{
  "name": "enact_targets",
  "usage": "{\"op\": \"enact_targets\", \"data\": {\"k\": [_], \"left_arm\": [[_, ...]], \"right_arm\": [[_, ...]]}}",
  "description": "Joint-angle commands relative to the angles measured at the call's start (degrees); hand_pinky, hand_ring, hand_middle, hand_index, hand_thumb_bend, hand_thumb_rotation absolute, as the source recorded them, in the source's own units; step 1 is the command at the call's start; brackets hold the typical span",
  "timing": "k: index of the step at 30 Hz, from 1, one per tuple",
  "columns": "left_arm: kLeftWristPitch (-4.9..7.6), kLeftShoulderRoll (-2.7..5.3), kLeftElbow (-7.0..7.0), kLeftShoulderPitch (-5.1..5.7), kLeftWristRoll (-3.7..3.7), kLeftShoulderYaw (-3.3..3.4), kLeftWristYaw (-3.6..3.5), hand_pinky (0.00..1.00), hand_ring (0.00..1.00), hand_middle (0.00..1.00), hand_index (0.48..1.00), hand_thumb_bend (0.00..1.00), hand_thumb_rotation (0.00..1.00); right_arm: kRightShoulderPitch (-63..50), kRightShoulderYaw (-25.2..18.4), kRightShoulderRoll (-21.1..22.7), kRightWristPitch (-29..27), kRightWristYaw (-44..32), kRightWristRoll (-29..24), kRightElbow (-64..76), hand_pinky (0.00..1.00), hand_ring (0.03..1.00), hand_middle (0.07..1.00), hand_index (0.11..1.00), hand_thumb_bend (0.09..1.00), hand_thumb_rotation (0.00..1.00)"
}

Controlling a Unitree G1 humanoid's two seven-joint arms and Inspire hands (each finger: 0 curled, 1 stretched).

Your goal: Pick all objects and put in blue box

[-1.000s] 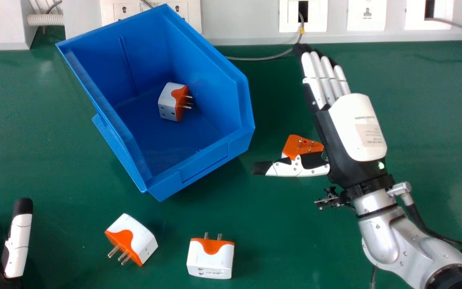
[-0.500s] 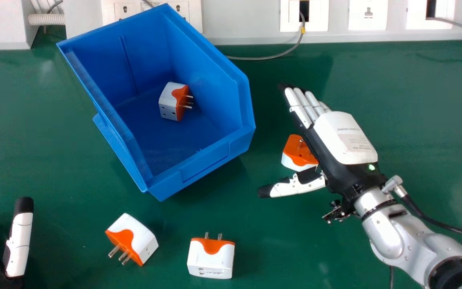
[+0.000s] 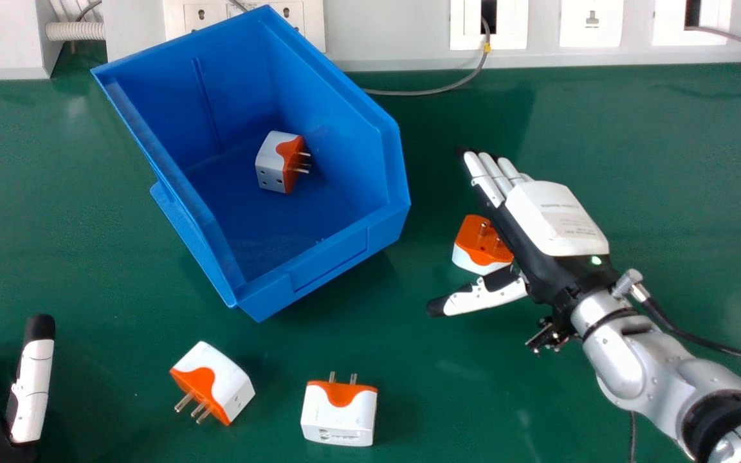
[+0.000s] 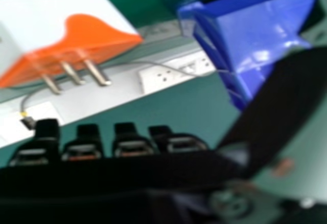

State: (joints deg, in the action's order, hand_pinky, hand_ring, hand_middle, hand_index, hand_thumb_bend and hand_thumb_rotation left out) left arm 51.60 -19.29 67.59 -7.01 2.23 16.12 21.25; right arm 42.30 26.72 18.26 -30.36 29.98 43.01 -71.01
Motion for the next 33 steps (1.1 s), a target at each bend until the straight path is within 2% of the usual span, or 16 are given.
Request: {"op": "enact_targets", "data": {"k": [1, 5, 9, 12, 14, 19, 21, 22, 23, 25, 27, 29, 30, 31, 32, 33], "left_arm": [[-3.48, 0.38, 1.96, 1.87, -1.10, 0.60, -0.68, 1.00, 0.99, 0.98, 1.000, 0.92, 0.95], [-3.45, 0.31, 2.00, 1.80, -0.86, 0.52, -0.43, 1.00, 0.99, 0.97, 1.000, 0.92, 0.94], [-3.49, 0.35, 2.05, 1.68, -0.90, 0.52, -0.52, 1.00, 0.99, 0.98, 1.000, 0.92, 0.95], [-3.59, 0.60, 2.09, 1.49, -1.50, 0.87, -1.13, 1.00, 0.99, 0.97, 1.000, 0.91, 0.94], [-3.70, 0.69, 2.12, 1.37, -1.58, 1.00, -1.16, 1.00, 0.99, 0.97, 1.000, 0.92, 0.93], [-3.59, 0.53, 2.23, 1.29, -0.88, 0.83, -0.55, 1.00, 0.98, 0.97, 1.000, 0.93, 0.94], [-3.43, 0.58, 2.23, 1.27, -0.86, 0.82, -0.54, 1.00, 0.99, 0.97, 0.998, 0.91, 0.94], [-3.28, 0.71, 2.20, 1.23, -1.22, 1.04, -0.89, 1.00, 0.99, 0.97, 1.000, 0.91, 0.94], [-3.27, 0.71, 2.24, 1.21, -1.24, 1.06, -0.93, 1.00, 0.99, 0.97, 1.000, 0.91, 0.93], [-3.36, 0.56, 2.31, 1.21, -0.77, 0.83, -0.46, 1.00, 0.99, 0.97, 1.000, 0.91, 0.94], [-3.44, 0.39, 2.34, 1.27, -0.30, 0.56, -0.08, 1.00, 0.99, 0.97, 1.000, 0.91, 0.95], [-3.44, 0.30, 2.38, 1.30, -0.14, 0.42, 0.01, 1.00, 0.99, 0.98, 1.000, 0.91, 0.95], [-3.43, 0.32, 2.42, 1.29, -0.28, 0.45, -0.09, 1.00, 0.99, 0.98, 1.000, 0.91, 0.95], [-3.44, 0.37, 2.43, 1.28, -0.51, 0.51, -0.27, 1.00, 0.99, 0.98, 1.000, 0.91, 0.95], [-3.40, 0.47, 2.43, 1.26, -0.84, 0.67, -0.60, 1.00, 0.99, 0.98, 1.000, 0.91, 0.95], [-3.45, 0.58, 2.42, 1.23, -1.25, 0.87, -1.06, 1.00, 0.99, 0.98, 1.000, 0.91, 0.95]], "right_arm": [[2.32, 0.12, 0.04, 0.79, -0.39, -0.56, -0.45, 0.94, 1.000, 1.000, 1.000, 1.000, 0.50], [2.90, 0.66, -0.30, 1.82, -0.69, -0.39, -1.25, 0.94, 1.000, 1.000, 1.000, 1.000, 0.50], [3.41, 1.09, -0.75, 2.82, -1.50, -0.54, -1.76, 0.94, 1.000, 1.000, 1.000, 1.000, 0.51], [4.14, 1.37, -1.06, 3.57, -2.54, -0.50, -2.24, 0.94, 1.000, 1.000, 1.000, 1.000, 0.49], [4.63, 1.43, -1.16, 3.97, -3.12, -0.50, -2.51, 0.94, 1.000, 1.000, 1.000, 1.000, 0.47], [5.58, 2.31, -0.90, 4.60, -2.81, 0.13, -3.18, 0.92, 1.000, 1.000, 1.000, 1.000, 0.45], [5.81, 2.54, -0.79, 4.47, -2.72, -0.02, -3.45, 0.91, 1.000, 1.000, 1.000, 1.000, 0.44], [5.87, 2.58, -0.78, 4.40, -2.65, -0.11, -3.58, 0.91, 1.000, 1.000, 1.000, 1.000, 0.43], [5.92, 2.63, -0.80, 4.42, -2.67, -0.14, -3.73, 0.91, 0.998, 1.000, 1.000, 1.000, 0.42], [5.94, 2.59, -0.82, 4.14, -2.94, -0.36, -3.99, 0.90, 0.988, 1.000, 1.000, 1.000, 0.41], [5.77, 2.46, -0.75, 3.04, -2.73, -0.62, -4.24, 0.86, 0.967, 0.982, 1.000, 0.989, 0.36], [5.62, 1.78, -0.82, 2.19, -3.81, -1.48, -4.62, 0.81, 0.962, 0.968, 0.985, 0.941, 0.29], [5.51, 1.07, -0.93, 1.69, -4.85, -2.31, -4.80, 0.78, 0.949, 0.947, 0.963, 0.922, 0.23], [5.43, 0.60, -1.02, 1.43, -5.39, -2.80, -4.92, 0.78, 0.949, 0.947, 0.963, 0.922, 0.23], [5.40, 0.33, -1.06, 1.29, -5.90, -3.12, -5.00, 0.78, 0.949, 0.947, 0.963, 0.922, 0.23], [5.39, 0.11, -1.10, 1.31, -6.59, -3.50, -5.10, 0.77, 0.937, 0.931, 0.932, 0.897, 0.18]]}}
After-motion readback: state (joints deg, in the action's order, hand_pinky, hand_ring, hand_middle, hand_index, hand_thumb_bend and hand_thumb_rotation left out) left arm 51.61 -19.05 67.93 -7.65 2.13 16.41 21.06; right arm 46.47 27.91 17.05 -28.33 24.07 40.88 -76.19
